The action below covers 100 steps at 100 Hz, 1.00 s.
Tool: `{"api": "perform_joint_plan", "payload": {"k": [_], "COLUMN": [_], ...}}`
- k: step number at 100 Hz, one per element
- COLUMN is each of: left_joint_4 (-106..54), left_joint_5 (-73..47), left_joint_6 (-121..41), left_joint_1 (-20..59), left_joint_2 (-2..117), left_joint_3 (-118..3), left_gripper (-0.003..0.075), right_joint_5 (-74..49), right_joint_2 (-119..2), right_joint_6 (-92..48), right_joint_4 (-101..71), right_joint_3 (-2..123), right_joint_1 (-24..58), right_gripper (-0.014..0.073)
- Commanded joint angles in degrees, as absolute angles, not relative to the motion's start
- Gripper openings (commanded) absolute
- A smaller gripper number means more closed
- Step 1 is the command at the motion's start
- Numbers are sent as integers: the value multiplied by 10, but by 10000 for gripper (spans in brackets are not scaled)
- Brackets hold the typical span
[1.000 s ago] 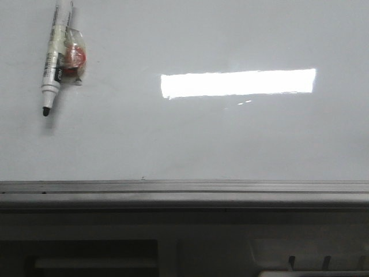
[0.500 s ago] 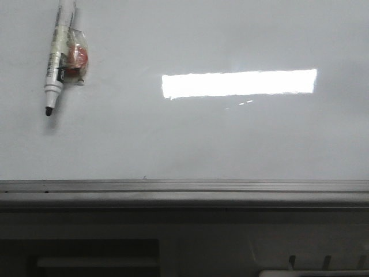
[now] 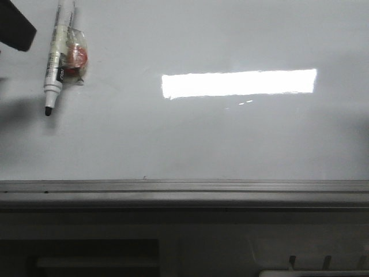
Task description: Write number 3 on whiteboard
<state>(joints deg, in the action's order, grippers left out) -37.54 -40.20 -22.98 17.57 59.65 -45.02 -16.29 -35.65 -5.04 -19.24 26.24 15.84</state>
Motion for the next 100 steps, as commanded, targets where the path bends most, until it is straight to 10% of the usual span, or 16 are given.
{"api": "perform_joint_plan", "payload": {"k": [1,44,66,100], "left_joint_4": [-380,-381,-379,-382], "left_joint_5": [-353,-311,-314,-510], "left_joint_6": [-204,-191,-205,-455], "left_joint_1": [203,235,235,306], "left_joint_2": [601,687,695,610], "left_joint_3": [-470,-470,-470,-508], "left_gripper": [398,333,-22,-21], "right_joint_5": [-126,-125,-177,-401], "right_joint_2": [-360,-361,-361,-434], "right_joint_6": [-57,-57,-79,-265], "right_joint_4": [-189,-189,-189,-201], "right_joint_3": [284,284,338,519], "right_joint_1": [156,156,176,360], "right_gripper": [418,419,419,419]}}
